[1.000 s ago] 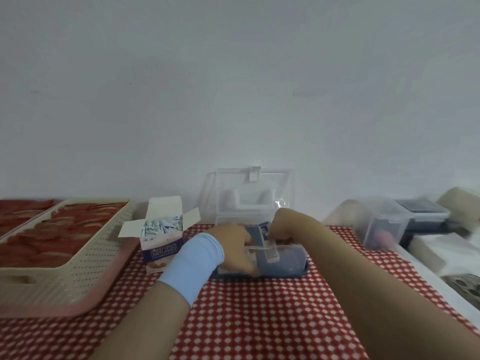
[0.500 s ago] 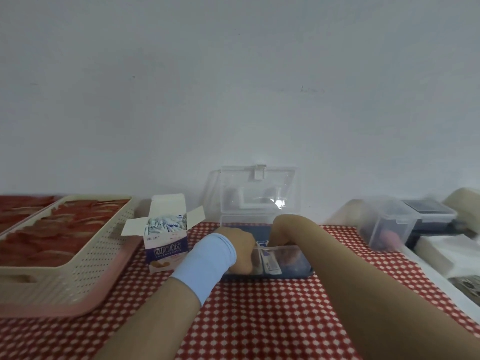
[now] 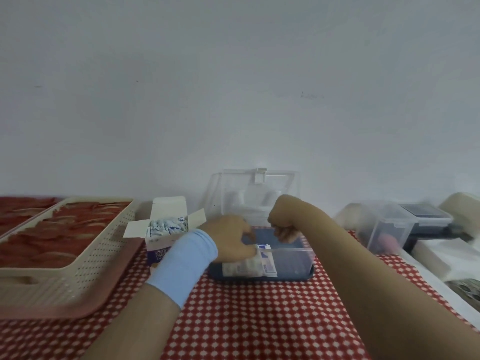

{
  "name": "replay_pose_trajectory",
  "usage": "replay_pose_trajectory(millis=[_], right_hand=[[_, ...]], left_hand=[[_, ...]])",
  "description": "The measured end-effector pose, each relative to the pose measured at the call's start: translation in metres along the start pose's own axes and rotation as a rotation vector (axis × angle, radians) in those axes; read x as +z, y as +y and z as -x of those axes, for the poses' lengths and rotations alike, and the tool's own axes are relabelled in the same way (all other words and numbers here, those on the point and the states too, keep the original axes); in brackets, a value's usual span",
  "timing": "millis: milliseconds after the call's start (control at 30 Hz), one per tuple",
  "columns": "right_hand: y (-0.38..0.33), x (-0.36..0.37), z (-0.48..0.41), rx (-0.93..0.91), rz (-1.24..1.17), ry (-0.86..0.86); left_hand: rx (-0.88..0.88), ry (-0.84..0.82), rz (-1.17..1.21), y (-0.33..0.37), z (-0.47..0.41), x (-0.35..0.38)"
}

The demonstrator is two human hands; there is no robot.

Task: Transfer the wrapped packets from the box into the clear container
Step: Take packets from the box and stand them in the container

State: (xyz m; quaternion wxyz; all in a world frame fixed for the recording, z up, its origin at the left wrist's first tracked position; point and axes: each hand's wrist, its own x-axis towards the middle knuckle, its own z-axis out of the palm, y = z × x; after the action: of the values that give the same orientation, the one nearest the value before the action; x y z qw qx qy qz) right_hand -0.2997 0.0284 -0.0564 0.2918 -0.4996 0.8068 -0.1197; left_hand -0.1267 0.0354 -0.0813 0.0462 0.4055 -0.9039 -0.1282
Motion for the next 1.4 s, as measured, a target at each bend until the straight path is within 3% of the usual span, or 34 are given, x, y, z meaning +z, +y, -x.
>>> replay_pose_trajectory(millis=[167,300,367,667,1000,1200,1400], right_hand=[[-0.039,0.002,0.023,-0.379,-0.045,0.211],[-0.069,0.03,0.044,-0.712,-0.022,0.255],[-0.082,0.046,0.048,-0.792,0.009,0.248],[-0.122,0.102,0.025,-0.741,0.403,0.272],[-0.134,0.121,0.014,-0.756,0.508,0.43],[-0.121,0.119,0.015,-0.804,0.386,0.542],[-0.115,0.11,0.016,-0.887,0.091,0.441]], left_hand=[[-0.088,0.403,0.247,-0.042,0.035,-0.041],[-0.263,0.503,0.198,-0.087,0.053,-0.042],[-0.327,0.505,0.183,-0.106,0.061,-0.036],[-0.339,0.518,0.183,-0.14,0.072,-0.025],[-0.322,0.536,0.207,-0.145,0.068,-0.019],[-0.308,0.546,0.186,-0.151,0.061,-0.016],[-0.264,0.59,0.234,-0.145,0.056,-0.014]])
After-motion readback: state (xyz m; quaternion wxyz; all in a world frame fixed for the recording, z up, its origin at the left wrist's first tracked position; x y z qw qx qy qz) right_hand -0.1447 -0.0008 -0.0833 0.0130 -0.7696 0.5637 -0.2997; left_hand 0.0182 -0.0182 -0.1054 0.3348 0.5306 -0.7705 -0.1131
